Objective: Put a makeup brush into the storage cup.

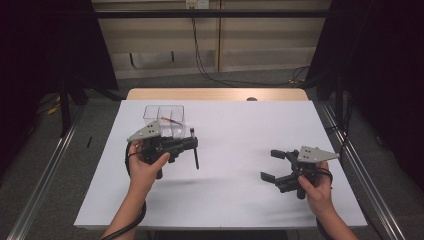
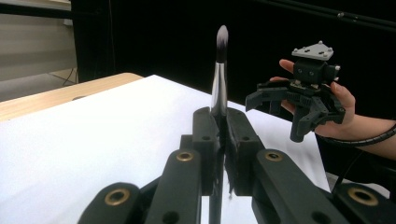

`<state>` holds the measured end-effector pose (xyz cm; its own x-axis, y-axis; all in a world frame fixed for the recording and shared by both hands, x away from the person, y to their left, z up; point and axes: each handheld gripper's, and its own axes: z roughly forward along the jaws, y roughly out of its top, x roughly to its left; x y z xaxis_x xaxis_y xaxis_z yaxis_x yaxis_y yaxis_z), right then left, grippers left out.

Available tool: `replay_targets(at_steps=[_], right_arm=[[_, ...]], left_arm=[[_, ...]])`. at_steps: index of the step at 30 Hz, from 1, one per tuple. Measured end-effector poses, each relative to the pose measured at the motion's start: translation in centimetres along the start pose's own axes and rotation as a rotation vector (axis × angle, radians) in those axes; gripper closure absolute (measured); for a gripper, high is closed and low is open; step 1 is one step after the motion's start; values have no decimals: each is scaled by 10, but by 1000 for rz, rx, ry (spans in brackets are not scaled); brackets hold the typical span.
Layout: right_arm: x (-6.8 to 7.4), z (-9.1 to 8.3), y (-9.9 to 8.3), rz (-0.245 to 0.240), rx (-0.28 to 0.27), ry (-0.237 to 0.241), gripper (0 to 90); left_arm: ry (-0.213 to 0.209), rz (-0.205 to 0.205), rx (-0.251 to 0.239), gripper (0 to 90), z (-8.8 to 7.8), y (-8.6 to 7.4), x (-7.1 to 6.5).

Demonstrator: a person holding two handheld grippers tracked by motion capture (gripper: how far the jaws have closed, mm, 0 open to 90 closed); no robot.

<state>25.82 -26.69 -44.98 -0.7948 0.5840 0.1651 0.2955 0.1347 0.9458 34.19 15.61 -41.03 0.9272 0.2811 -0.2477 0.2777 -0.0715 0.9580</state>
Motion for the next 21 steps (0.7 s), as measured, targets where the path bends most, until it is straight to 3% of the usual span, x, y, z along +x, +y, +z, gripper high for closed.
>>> replay_targets(at_steps=[21], right_arm=[[-4,-15,-7,5,10,-36,64]], left_arm=[[29,5,4,838,-5,0,7]])
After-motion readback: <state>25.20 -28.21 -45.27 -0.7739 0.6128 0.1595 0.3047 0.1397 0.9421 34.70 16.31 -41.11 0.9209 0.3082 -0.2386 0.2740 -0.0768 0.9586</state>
